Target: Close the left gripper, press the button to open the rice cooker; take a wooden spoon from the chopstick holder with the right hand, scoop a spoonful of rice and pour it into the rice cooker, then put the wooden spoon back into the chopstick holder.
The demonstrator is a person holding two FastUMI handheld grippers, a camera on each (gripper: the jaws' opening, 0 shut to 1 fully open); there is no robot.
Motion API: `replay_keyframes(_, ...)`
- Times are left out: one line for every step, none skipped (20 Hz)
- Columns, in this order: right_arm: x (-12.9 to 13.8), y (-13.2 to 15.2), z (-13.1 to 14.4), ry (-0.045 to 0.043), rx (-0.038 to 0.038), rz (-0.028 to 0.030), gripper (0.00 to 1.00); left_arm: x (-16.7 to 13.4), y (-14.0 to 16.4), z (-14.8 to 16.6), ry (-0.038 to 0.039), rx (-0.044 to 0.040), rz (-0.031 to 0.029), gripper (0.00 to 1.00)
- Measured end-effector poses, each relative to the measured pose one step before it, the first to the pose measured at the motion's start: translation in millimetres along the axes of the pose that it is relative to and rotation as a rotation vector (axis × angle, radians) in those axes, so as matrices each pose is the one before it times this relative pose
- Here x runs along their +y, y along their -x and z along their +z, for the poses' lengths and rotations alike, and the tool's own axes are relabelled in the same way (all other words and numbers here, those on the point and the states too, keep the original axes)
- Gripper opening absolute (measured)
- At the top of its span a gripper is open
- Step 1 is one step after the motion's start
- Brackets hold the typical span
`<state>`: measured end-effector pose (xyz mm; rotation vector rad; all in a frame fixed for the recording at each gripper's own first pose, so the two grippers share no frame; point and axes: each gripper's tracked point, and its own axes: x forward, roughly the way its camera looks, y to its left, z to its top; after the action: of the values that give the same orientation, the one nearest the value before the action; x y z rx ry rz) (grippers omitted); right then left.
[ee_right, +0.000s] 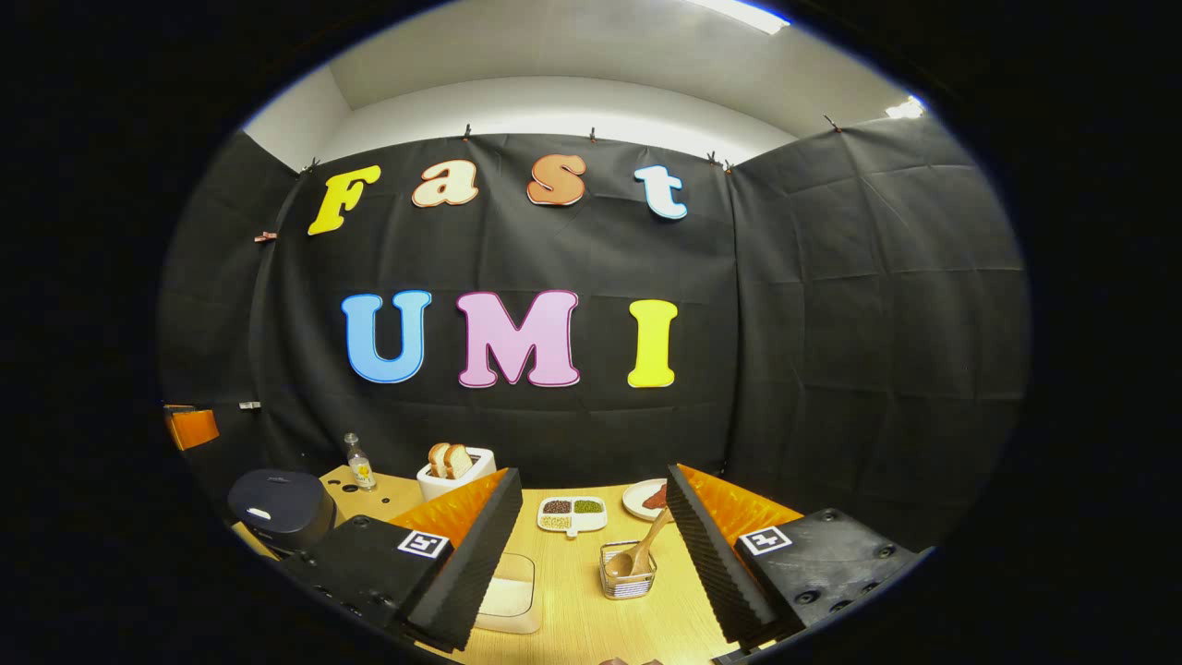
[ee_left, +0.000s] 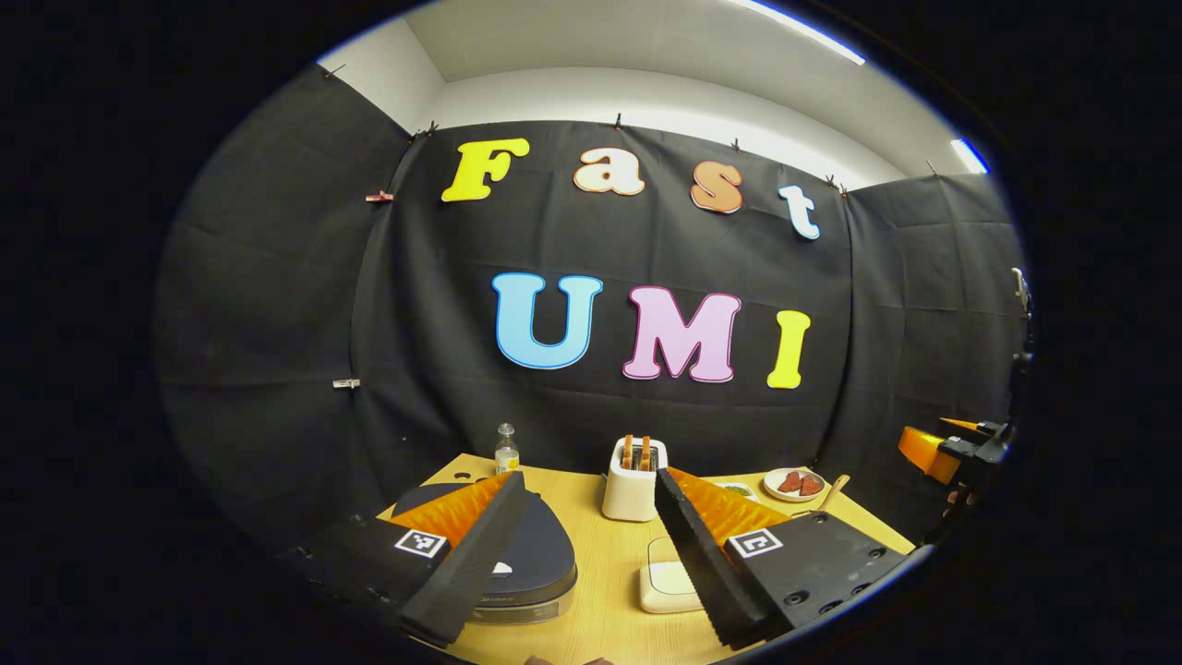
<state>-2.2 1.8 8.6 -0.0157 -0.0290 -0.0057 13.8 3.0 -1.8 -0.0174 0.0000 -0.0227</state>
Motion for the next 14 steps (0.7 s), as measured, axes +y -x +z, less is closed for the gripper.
replay_keyframes(1.54, 0.31, 1.25, 0.00167, -0.00139, 0.00128, 0.98, 1.21, -1.56, -0.49, 0.00432, 0.00287, -0.00130, 0.95)
replay_keyframes(0.77, 0.22, -0.17, 0.00348, -0.00183, 0.00061, 0.98, 2.14, -1.37, -0.73, 0.00263, 0.00026, 0.00147, 0.95)
replay_keyframes(0.01, 0.56, 0.19, 0.00385, -0.00128, -0.00143, 0.98, 2.00, -1.58, 0.19, 0.00185, 0.00161, -0.00191, 0.95)
replay_keyframes(-0.15, 0.88, -0.80, 0.00289, 0.00188, -0.00004, 0.98, -1.13, -2.54, -1.94, 0.00006, 0.00456, -0.00888, 0.95)
replay_keyframes(0.07, 1.06, 0.17, 0.00249, 0.00184, -0.00191, 0.98, 0.63, -2.61, 0.75, -0.00342, 0.00237, -0.00438, 0.95)
replay_keyframes(-0.97, 1.08, -0.57, 0.00061, 0.00139, -0.00280, 0.98, 1.25, -1.41, -1.49, -0.00372, 0.00183, -0.00196, 0.95)
replay_keyframes(-0.09, 1.02, -0.08, -0.00118, 0.00029, -0.00142, 0.98, 0.56, -2.15, 0.98, -0.00319, 0.00218, -0.00163, 0.95)
replay_keyframes(-0.28, 1.01, -0.28, 0.00016, 0.00049, -0.00254, 0.98, 0.48, -2.37, -0.40, -0.00303, 0.00181, -0.00055, 0.95)
replay_keyframes(-0.85, 1.12, -0.33, 0.00143, 0.00179, -0.00360, 0.98, 0.51, -2.29, 0.68, -0.00311, 0.00198, -0.00009, 0.95)
replay_keyframes(-1.48, 1.20, -1.05, 0.00043, 0.00172, -0.00260, 0.98, 2.61, -2.21, -0.50, -0.00340, 0.00251, 0.00269, 0.95)
replay_keyframes(-1.36, 1.41, -0.76, -0.00045, 0.00234, -0.00447, 0.98, 2.19, -2.15, 1.21, -0.00420, 0.00399, 0.00161, 0.95)
replay_keyframes(-1.41, 0.06, -1.41, -0.00128, 0.00287, -0.00475, 0.98, 3.15, -2.09, -0.41, -0.00529, 0.00597, 0.00440, 0.95)
replay_keyframes(-2.35, 0.94, -0.81, -0.00262, 0.00186, -0.00636, 0.98, 2.08, -2.75, -0.37, -0.00432, 0.00768, -0.00298, 0.94)
replay_keyframes(-1.76, 1.25, -0.93, -0.00289, 0.00259, -0.00577, 0.98, 2.03, -1.46, -2.80, -0.00539, 0.01397, -0.00477, 0.90)
